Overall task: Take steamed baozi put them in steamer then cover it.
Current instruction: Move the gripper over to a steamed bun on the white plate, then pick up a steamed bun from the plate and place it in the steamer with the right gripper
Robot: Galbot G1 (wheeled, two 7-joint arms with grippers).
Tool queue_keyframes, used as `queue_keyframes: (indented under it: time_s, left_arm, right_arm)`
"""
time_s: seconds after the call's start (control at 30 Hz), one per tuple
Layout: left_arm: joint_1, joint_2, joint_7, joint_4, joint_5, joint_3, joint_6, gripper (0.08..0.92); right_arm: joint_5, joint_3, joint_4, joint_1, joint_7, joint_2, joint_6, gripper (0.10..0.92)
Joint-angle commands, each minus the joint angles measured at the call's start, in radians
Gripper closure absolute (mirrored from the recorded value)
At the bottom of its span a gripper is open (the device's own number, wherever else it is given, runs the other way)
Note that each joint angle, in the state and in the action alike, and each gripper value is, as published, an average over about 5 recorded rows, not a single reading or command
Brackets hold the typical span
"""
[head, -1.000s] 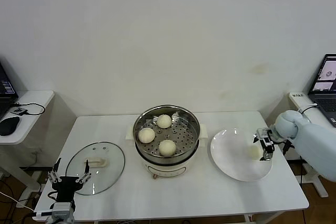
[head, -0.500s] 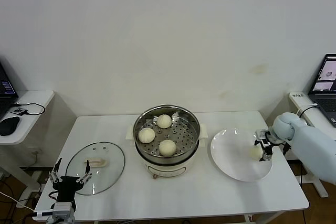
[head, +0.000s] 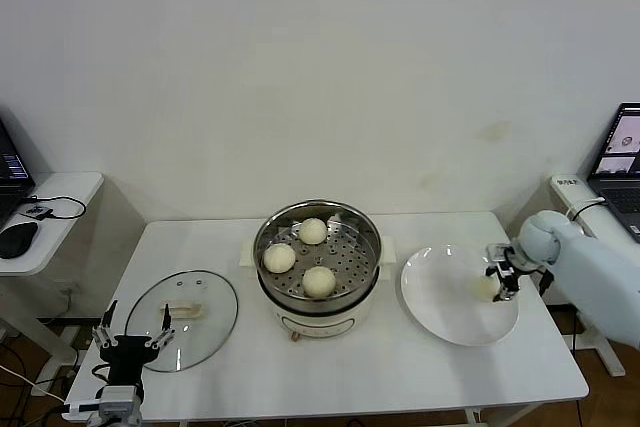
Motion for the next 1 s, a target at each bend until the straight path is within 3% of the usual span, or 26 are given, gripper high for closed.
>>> queue_keyframes:
  time_s: [0.03,0.37,0.73,1.0]
  left_arm:
    - [0.000,0.003,0.001,-0.011,0.000,-0.001,0.002,0.177]
    - [-0.009,0.005,0.003,-0.023,0.001,0.022,0.007,0.177]
    - [-0.005,-0.005,0.002,-0.030,0.004,0.023,0.007,0.177]
    - [0.016,-0.010,0.001,-0.039,0.000,-0.001,0.003,0.177]
  right_arm:
    - [0.127,-0.160,0.161,0.179,-0.027,-0.101,-0.077,0.423]
    - [0.403,-0.381,0.410,0.589,-0.026,-0.139,-0.235,0.417]
    - [0.704,-0.527,0.413,0.767,0.102,0.160,-0.412,0.401]
    - [0.782,-0.526,0.364,0.671,0.199,0.345,-0.545,0.397]
